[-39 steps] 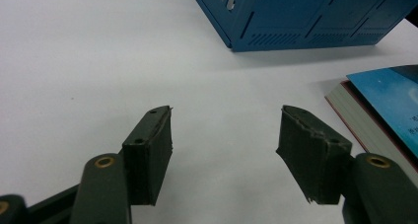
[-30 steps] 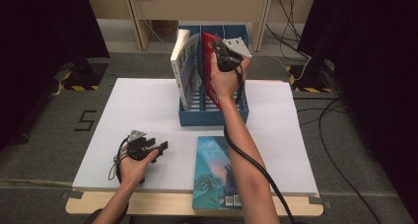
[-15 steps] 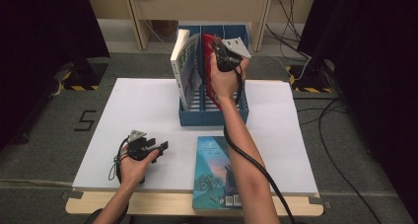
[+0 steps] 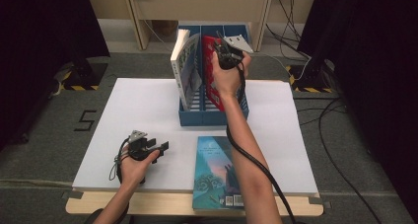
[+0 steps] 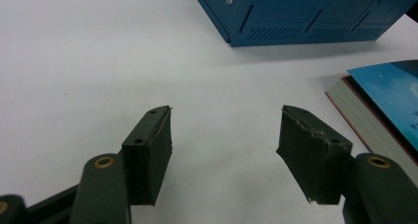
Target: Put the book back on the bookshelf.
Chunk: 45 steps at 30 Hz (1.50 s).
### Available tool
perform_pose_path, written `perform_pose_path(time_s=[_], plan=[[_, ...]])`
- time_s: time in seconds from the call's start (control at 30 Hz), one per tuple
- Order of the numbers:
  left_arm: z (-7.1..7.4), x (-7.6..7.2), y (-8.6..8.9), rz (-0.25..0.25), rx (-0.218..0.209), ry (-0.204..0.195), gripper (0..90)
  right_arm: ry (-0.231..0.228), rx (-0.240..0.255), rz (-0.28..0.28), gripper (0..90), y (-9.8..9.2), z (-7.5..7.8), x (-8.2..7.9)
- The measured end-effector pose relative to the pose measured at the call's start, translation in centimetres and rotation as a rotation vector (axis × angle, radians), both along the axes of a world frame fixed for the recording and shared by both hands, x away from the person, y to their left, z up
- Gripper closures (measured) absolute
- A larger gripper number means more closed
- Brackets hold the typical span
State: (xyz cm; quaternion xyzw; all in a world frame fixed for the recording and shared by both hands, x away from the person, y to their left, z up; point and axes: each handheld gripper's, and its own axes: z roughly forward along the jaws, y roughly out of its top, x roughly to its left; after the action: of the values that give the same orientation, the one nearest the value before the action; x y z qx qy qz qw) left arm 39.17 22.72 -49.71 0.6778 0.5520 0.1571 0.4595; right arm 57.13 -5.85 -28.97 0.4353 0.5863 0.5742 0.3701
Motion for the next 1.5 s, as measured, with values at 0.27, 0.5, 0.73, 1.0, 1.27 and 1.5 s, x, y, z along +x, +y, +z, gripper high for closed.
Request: perform_pose_path(time_s=[0.27,0.5,0.73,1.0,1.27,1.5], plan=[[-0.1,0.1,0.0,0.0,-0.003,0.003,36.5,0.051,-0.002,0.021,73.5,-0.2,0.3,0.4],[-0.1,0.1,0.1,0.001,-0.007,0.004,36.4,0.109,-0.004,0.036,66.9,-0.2,-0.4,0.9],[-0.2,0.1,0.0,-0.006,-0.005,0.008,36.4,0.196,-0.034,0.051,65.4,-0.3,-0.1,1.5],[-0.3,0.1,-0.1,-0.009,-0.006,0.013,36.4,0.263,-0.05,0.053,66.9,-0.4,0.0,2.3],[-0.4,0.2,-0.2,-0.013,0.001,0.018,36.4,0.309,-0.074,0.049,74.0,-0.3,0.3,3.1],[-0.4,0.2,-0.2,-0.013,0.0,0.019,36.4,0.318,-0.085,0.045,77.6,-0.1,0.7,3.2]])
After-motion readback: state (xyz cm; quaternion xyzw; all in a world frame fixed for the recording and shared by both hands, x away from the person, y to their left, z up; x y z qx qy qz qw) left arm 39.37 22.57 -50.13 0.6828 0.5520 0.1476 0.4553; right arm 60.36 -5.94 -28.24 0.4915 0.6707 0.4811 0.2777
